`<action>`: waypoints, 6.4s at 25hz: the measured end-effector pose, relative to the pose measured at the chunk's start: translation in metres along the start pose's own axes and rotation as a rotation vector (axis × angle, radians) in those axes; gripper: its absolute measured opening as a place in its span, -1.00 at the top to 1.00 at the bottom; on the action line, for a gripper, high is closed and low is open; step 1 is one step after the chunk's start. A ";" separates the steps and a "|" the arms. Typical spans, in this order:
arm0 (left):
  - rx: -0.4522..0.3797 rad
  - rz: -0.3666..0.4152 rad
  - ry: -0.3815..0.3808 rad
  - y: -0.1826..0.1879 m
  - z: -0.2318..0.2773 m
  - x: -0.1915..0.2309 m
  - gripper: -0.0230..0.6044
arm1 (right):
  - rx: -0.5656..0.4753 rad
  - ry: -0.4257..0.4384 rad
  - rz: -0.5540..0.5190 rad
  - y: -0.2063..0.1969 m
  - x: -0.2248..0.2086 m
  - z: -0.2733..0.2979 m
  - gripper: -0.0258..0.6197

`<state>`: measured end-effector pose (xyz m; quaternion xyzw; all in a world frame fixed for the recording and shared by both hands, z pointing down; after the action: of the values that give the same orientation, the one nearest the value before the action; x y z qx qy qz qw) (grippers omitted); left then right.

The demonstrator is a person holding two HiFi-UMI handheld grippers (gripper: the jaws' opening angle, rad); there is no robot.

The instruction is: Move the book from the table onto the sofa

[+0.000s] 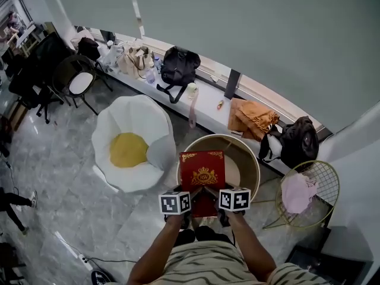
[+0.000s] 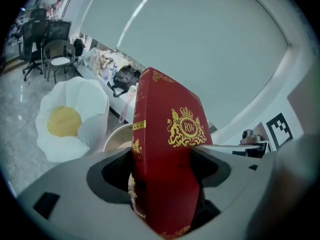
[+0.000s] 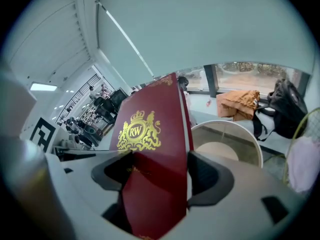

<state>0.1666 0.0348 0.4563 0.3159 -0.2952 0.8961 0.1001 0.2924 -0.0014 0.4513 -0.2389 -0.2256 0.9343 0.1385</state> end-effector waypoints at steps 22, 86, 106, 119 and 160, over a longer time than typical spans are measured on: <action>-0.191 0.009 0.051 0.053 -0.077 -0.017 -0.23 | -0.098 0.086 -0.163 0.063 0.072 -0.037 -0.19; -0.548 -0.255 0.351 0.112 -0.339 0.249 -0.23 | 0.037 0.410 -0.560 0.089 0.440 0.133 -0.19; -0.520 -0.269 0.295 0.113 -0.369 0.312 -0.23 | 0.051 0.344 -0.544 0.072 0.494 0.168 -0.19; -0.496 -0.276 0.312 0.146 -0.334 0.318 -0.23 | 0.069 0.354 -0.526 0.106 0.470 0.195 -0.19; -0.330 -0.438 0.281 0.153 -0.179 0.455 -0.23 | 0.290 0.272 -0.463 0.107 0.391 0.387 -0.19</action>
<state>-0.3351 0.0145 0.5580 0.2243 -0.3447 0.8283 0.3805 -0.2523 -0.0873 0.5527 -0.2816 -0.1179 0.8598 0.4094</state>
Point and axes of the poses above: the fingertips, and each gripper's own axes: z forward along the fingers, x to its left, y out of its top, the point moved 4 cm from there along -z, backward along the fingers, and after that the axes turned 6 degrees about -y, right-handed, at the moved point
